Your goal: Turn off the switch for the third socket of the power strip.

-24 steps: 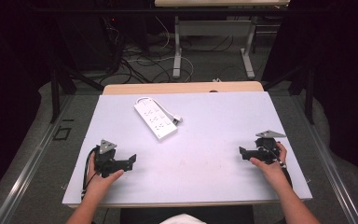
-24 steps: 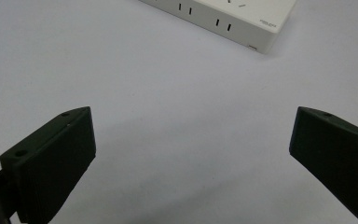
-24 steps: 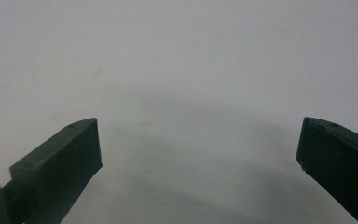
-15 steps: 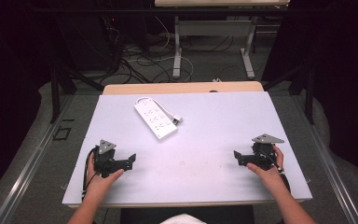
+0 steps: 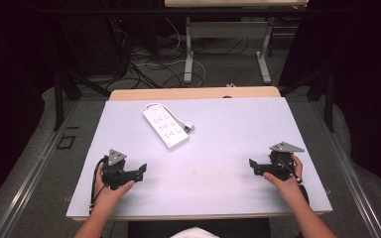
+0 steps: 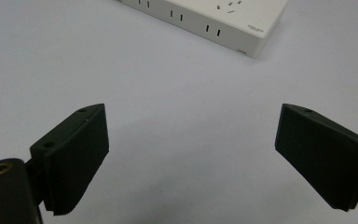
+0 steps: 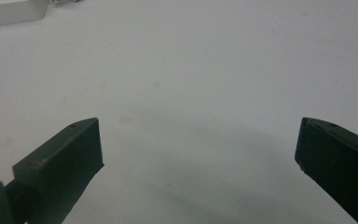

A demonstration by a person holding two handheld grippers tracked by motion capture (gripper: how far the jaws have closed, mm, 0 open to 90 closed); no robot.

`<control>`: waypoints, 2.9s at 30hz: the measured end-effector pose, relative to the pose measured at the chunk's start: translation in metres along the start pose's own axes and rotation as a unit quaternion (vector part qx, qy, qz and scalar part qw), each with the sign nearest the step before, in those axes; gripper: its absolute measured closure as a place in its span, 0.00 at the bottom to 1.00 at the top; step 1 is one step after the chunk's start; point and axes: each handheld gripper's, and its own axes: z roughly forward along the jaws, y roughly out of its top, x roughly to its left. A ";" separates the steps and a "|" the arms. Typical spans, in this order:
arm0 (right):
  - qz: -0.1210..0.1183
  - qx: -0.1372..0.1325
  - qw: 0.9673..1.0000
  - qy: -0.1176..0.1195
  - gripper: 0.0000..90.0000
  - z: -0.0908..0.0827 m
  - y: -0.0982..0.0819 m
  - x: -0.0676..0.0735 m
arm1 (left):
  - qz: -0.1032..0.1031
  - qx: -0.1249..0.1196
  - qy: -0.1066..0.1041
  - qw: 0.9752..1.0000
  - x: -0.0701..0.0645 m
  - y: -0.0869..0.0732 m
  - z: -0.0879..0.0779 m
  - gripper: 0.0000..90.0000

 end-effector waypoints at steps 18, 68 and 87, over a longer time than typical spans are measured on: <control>0.013 0.003 1.000 0.003 0.01 0.002 -0.002 0.000 | 0.033 -0.006 -0.032 0.999 -0.023 0.004 -0.004 0.21; 0.013 0.000 1.000 0.001 0.01 0.002 -0.004 0.000 | 0.045 -0.009 -0.089 0.995 -0.047 0.049 0.014 0.43; 0.012 -0.002 1.000 0.001 0.01 0.002 -0.004 -0.002 | 0.021 -0.012 -0.091 0.996 -0.041 0.088 0.024 0.43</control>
